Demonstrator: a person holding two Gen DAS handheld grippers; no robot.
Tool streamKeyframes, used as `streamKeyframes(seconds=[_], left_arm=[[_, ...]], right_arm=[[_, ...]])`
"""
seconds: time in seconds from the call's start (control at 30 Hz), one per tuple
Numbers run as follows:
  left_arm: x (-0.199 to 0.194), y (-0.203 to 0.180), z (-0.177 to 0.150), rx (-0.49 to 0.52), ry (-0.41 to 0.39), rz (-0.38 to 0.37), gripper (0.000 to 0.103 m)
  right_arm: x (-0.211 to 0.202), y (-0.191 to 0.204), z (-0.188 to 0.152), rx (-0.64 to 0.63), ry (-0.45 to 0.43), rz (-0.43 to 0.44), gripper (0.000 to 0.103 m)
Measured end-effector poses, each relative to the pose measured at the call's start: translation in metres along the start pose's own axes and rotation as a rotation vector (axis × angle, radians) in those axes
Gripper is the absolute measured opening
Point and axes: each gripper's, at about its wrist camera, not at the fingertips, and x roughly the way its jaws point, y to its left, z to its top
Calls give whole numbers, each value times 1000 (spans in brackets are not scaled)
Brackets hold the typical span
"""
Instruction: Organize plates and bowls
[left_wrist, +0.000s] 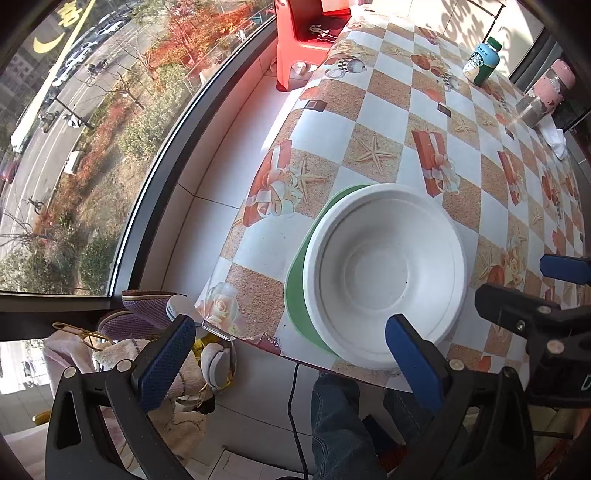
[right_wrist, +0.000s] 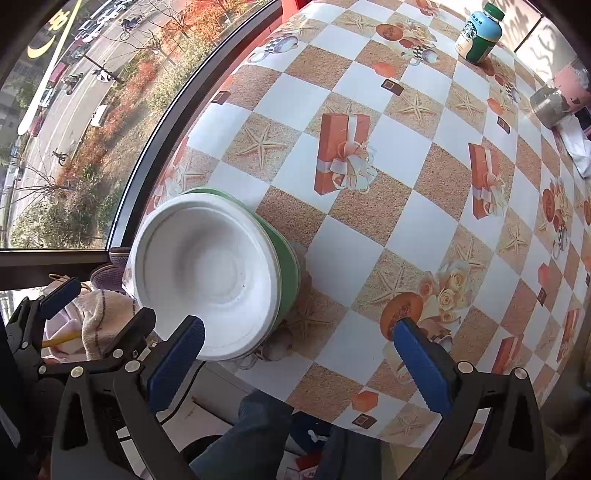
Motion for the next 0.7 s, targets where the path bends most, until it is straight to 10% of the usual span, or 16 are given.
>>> streamKeyframes(seconds=[0.7], left_arm=[[-12, -3, -1, 86, -5, -3, 103]], right_arm=[[-8, 21, 9, -28, -20, -32, 103]])
